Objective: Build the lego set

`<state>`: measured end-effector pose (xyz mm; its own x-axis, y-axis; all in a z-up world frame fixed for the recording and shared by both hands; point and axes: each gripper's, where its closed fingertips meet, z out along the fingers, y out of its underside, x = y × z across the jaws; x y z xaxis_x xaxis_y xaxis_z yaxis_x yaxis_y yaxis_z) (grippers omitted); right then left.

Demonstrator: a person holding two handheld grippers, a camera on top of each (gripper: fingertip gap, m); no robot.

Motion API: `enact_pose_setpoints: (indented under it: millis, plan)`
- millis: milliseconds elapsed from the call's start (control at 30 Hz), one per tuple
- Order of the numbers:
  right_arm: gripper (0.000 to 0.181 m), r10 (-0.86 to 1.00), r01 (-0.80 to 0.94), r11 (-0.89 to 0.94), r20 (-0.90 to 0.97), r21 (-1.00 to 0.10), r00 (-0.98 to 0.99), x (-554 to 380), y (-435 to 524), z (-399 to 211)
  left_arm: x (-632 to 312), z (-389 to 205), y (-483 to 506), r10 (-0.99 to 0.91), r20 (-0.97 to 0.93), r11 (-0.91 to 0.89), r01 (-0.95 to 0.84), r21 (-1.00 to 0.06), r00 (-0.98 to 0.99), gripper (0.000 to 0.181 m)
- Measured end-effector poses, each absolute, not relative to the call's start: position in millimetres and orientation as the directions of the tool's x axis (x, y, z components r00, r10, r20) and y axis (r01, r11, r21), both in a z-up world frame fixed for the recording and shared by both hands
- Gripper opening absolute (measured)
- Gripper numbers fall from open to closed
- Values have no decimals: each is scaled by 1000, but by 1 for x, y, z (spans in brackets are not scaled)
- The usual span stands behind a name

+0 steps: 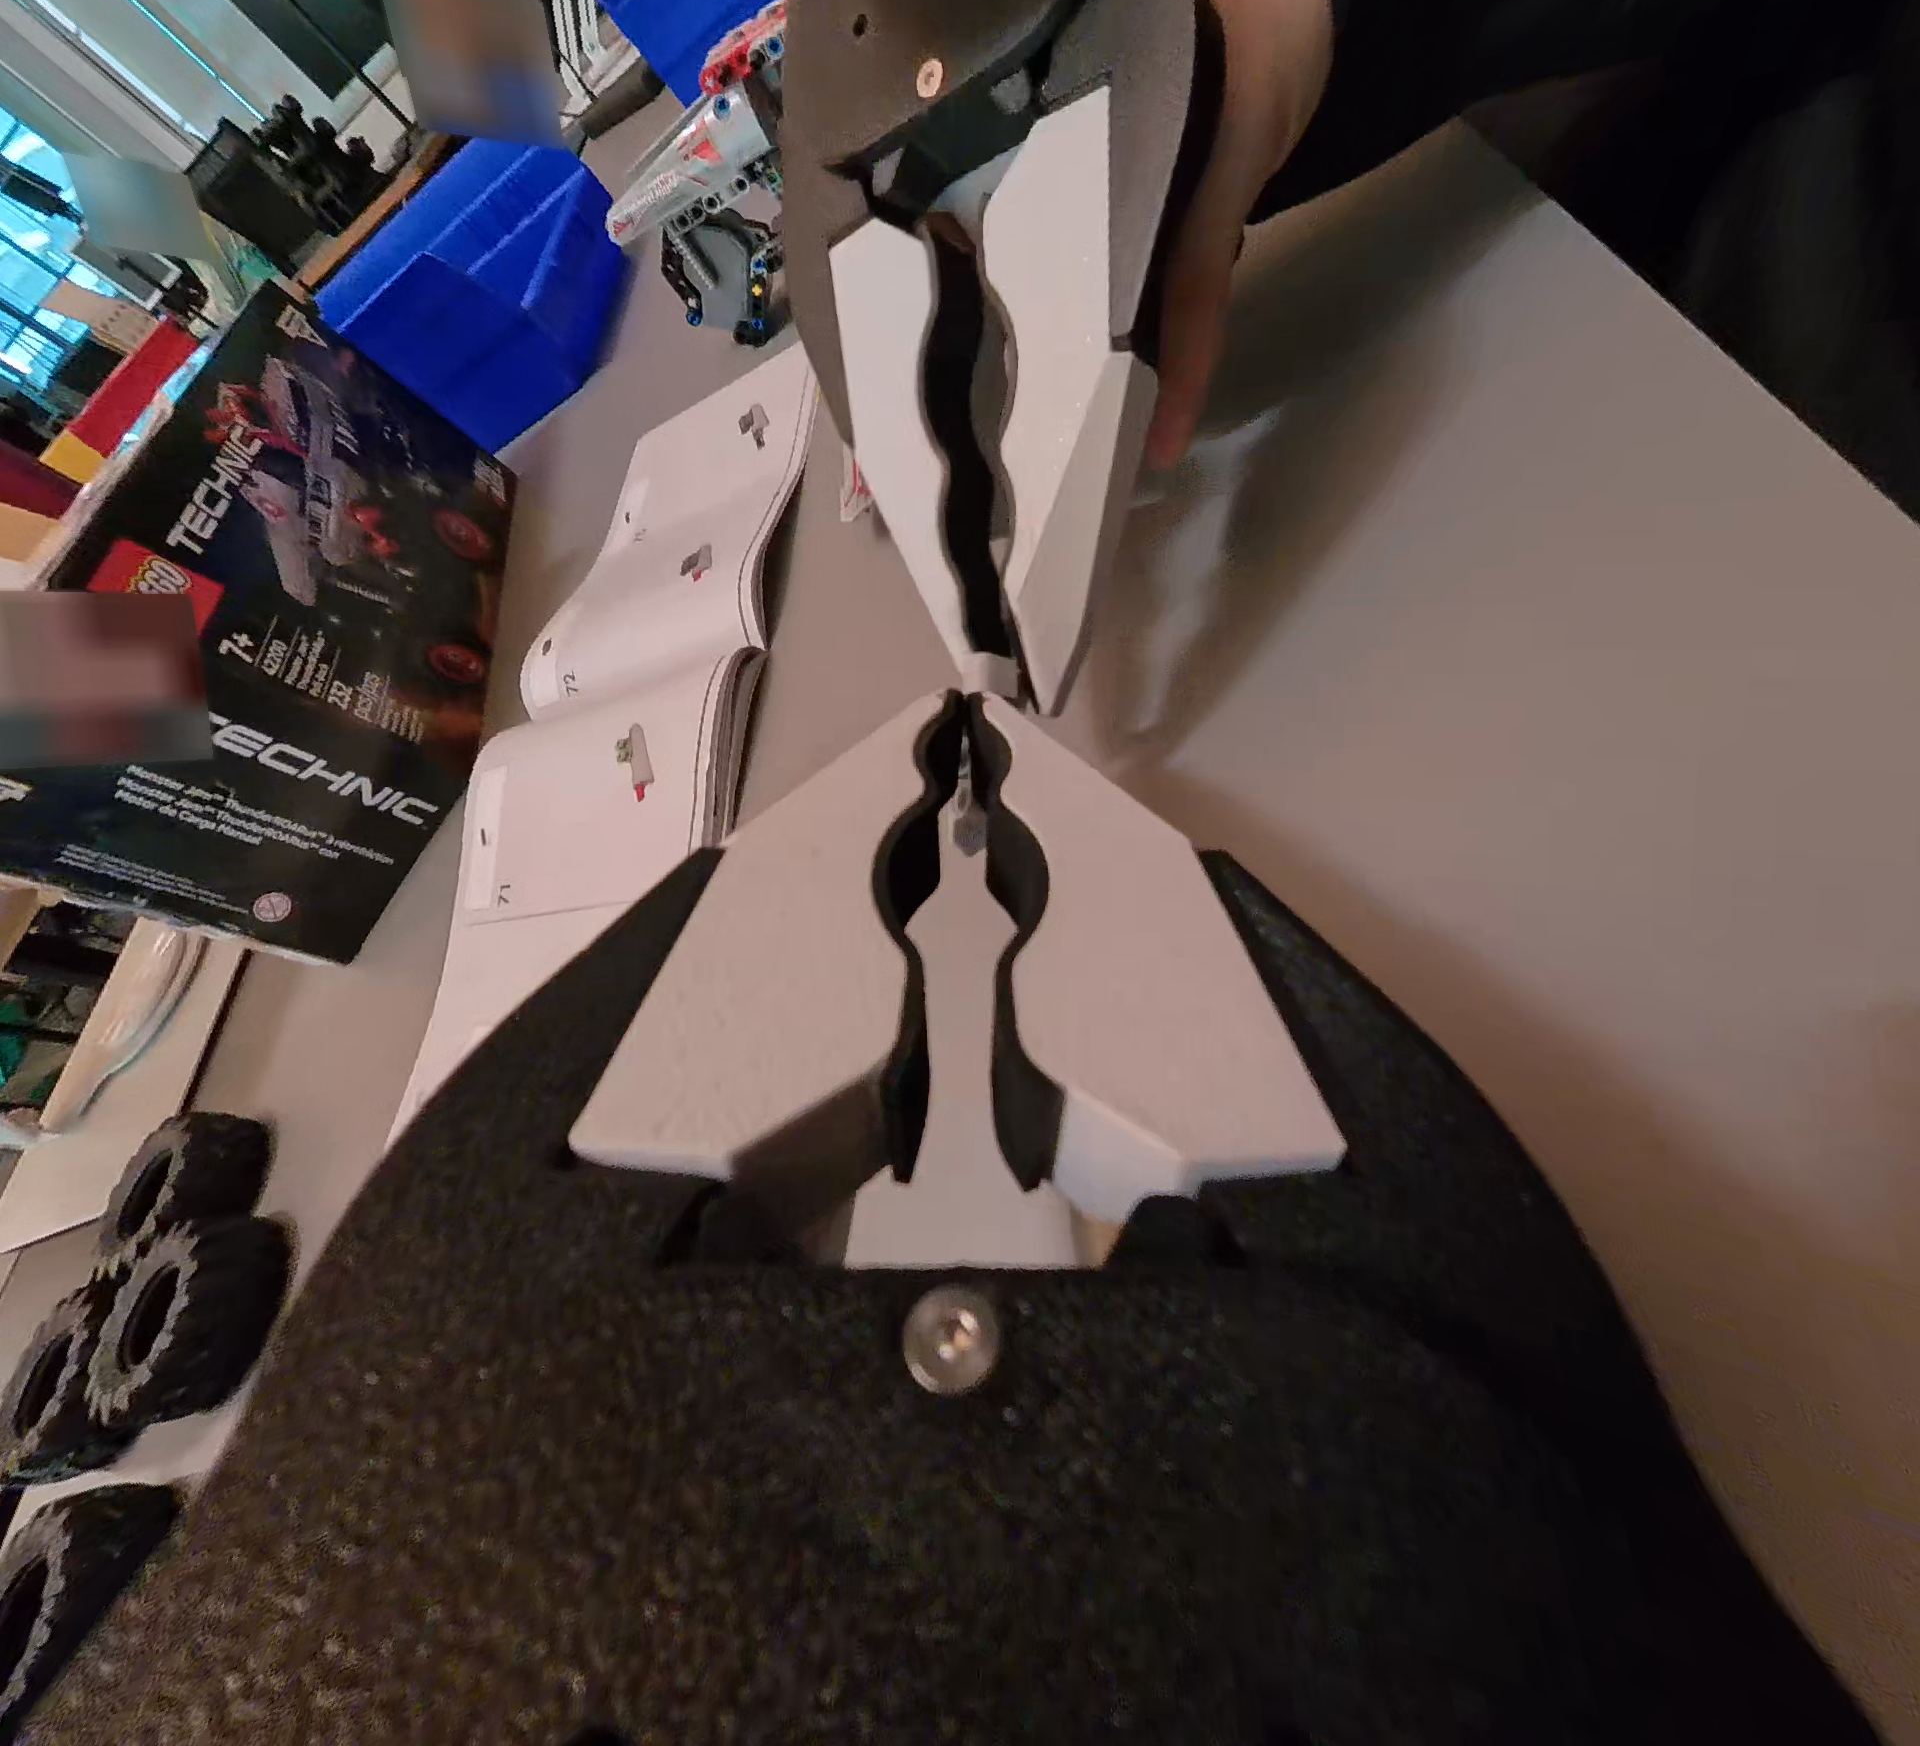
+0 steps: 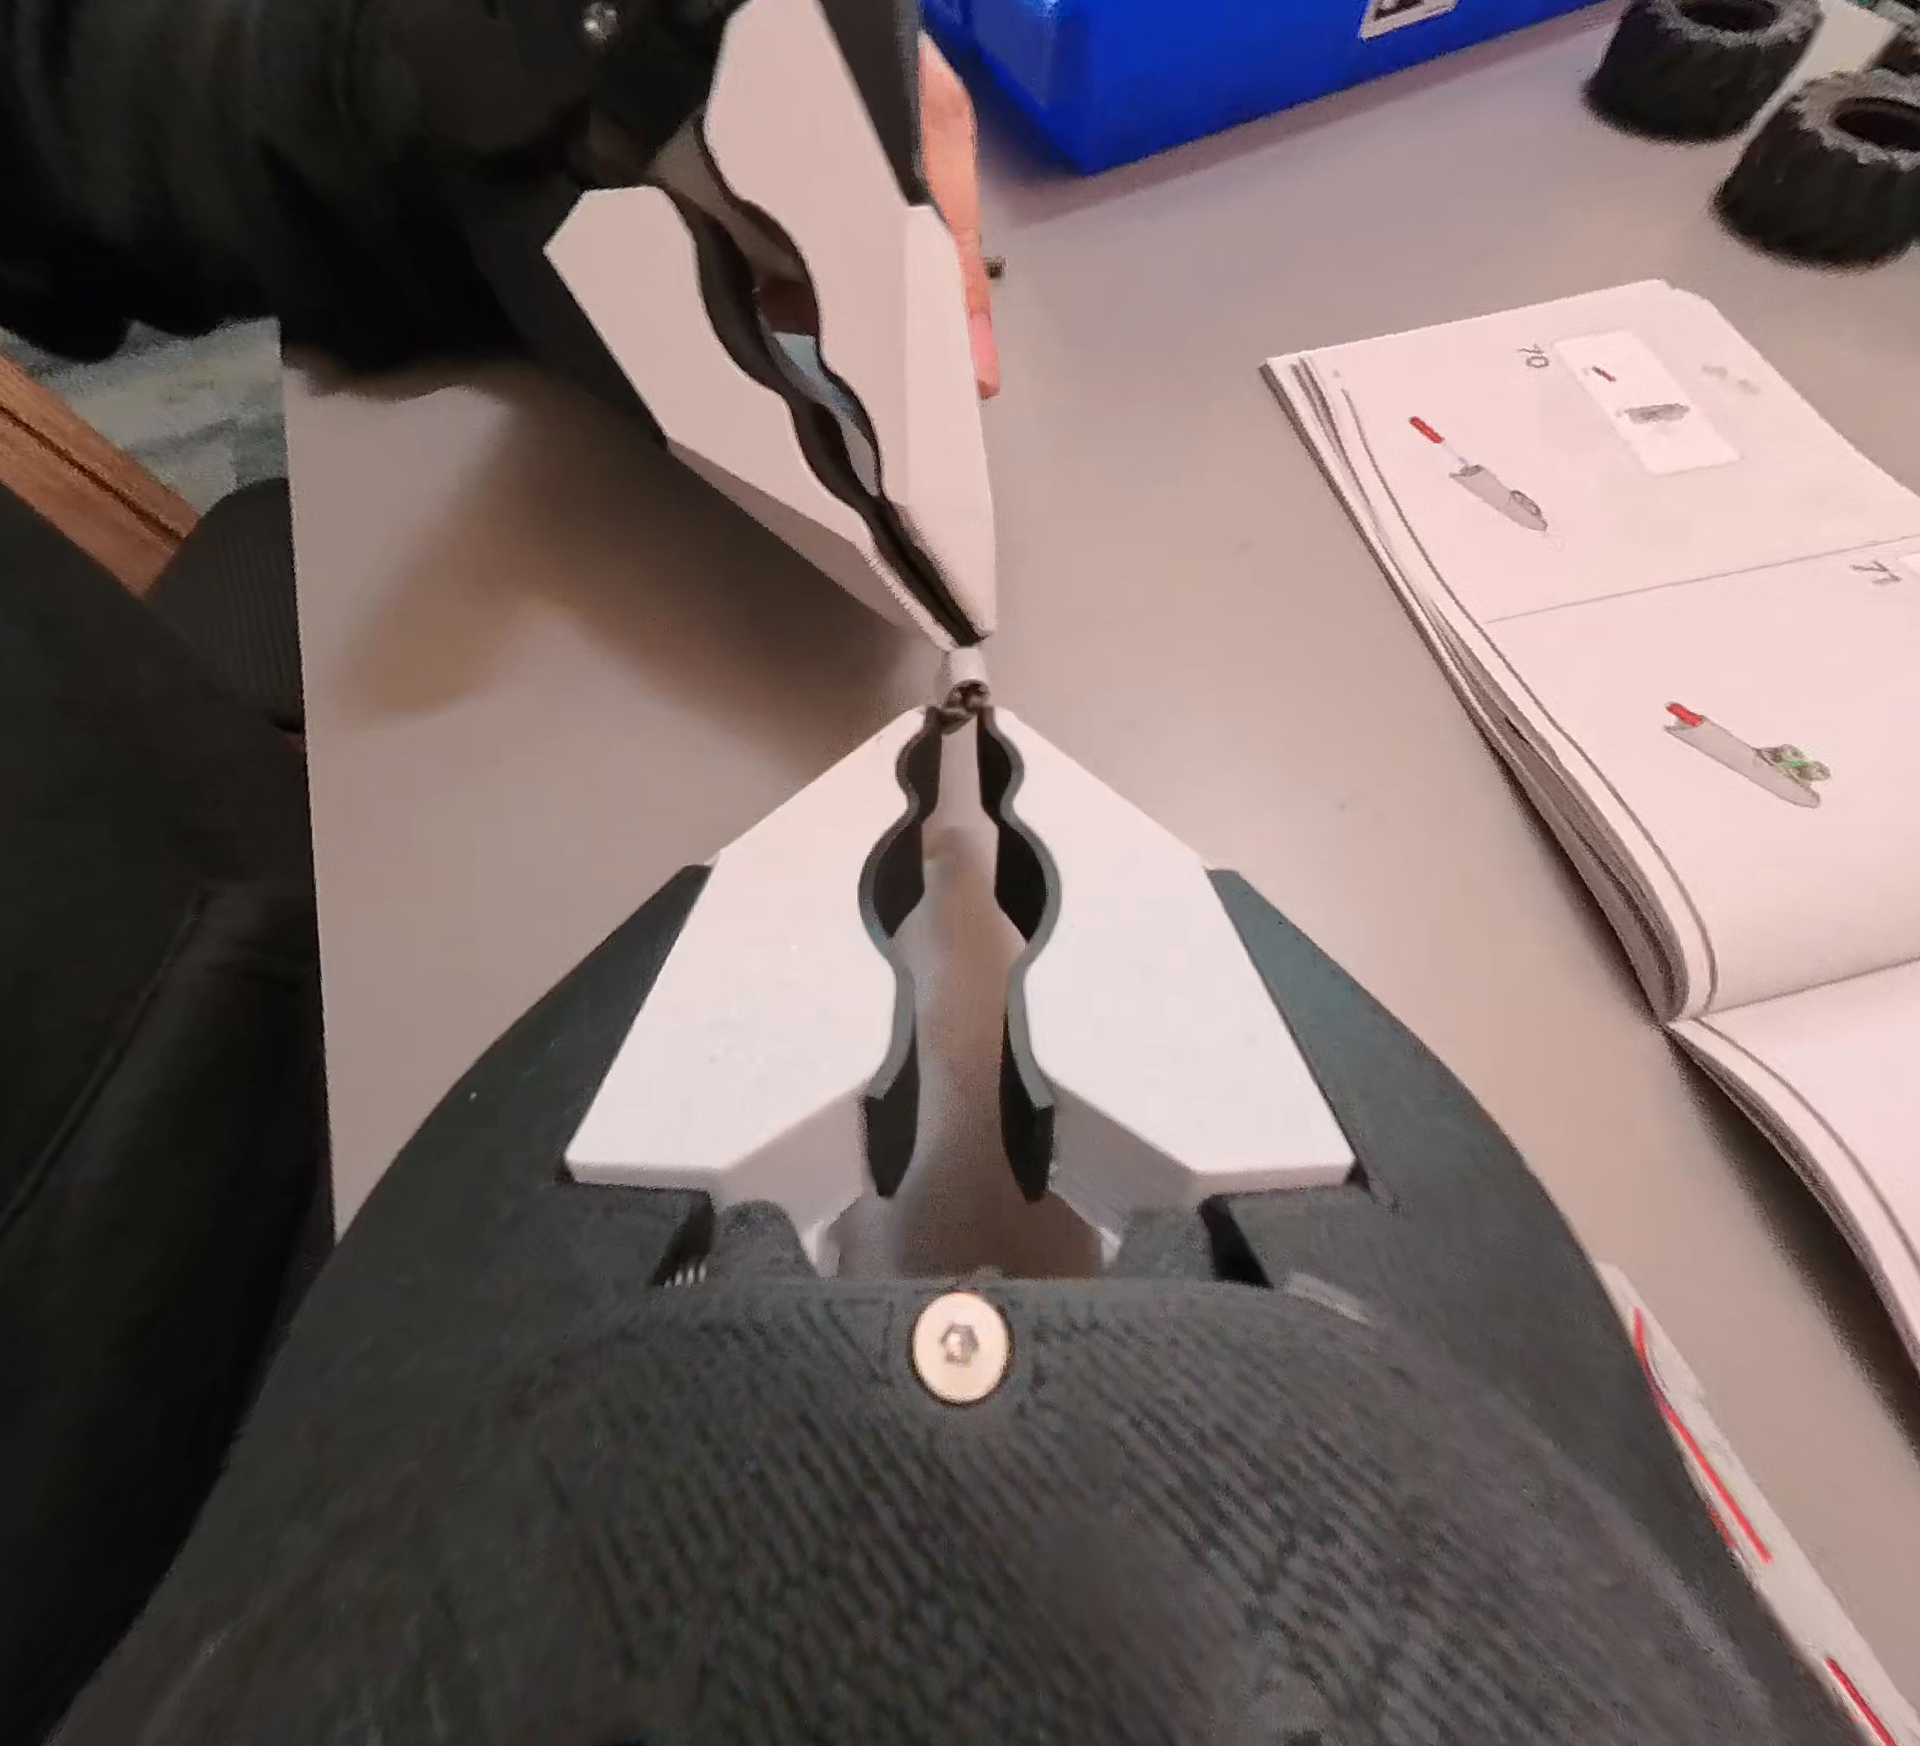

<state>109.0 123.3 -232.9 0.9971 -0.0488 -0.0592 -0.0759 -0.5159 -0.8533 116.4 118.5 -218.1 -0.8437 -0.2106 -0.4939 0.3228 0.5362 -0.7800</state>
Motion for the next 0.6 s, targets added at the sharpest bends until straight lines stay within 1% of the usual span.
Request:
enact_pose_setpoints:
  millis: [133,233,333,400,467,600]
  plan:
    - [1,-56,14,-521,50,-853,997,114,123,-234,116,-220,120,-201,-475,532,312,-788,-857,0]
    - [0,-45,63,-546,104,-835,994,116,121,-240,114,-229,120,-195,-386,528,235,-816,-902,0]
    - [0,-38,72,-549,111,-832,993,115,121,-241,114,-231,120,-183,-394,532,246,-810,-901,0]
    - [0,-40,65,-529,101,-846,994,114,122,-238,114,-234,120,-181,-391,544,240,-804,-902,4]
    - [0,-36,63,-526,96,-848,995,114,123,-237,113,-233,120,-176,-394,540,246,-804,-902,0]
    - [0,-31,77,-531,110,-844,993,113,123,-238,112,-234,120,-170,-371,536,230,-812,-913,0]
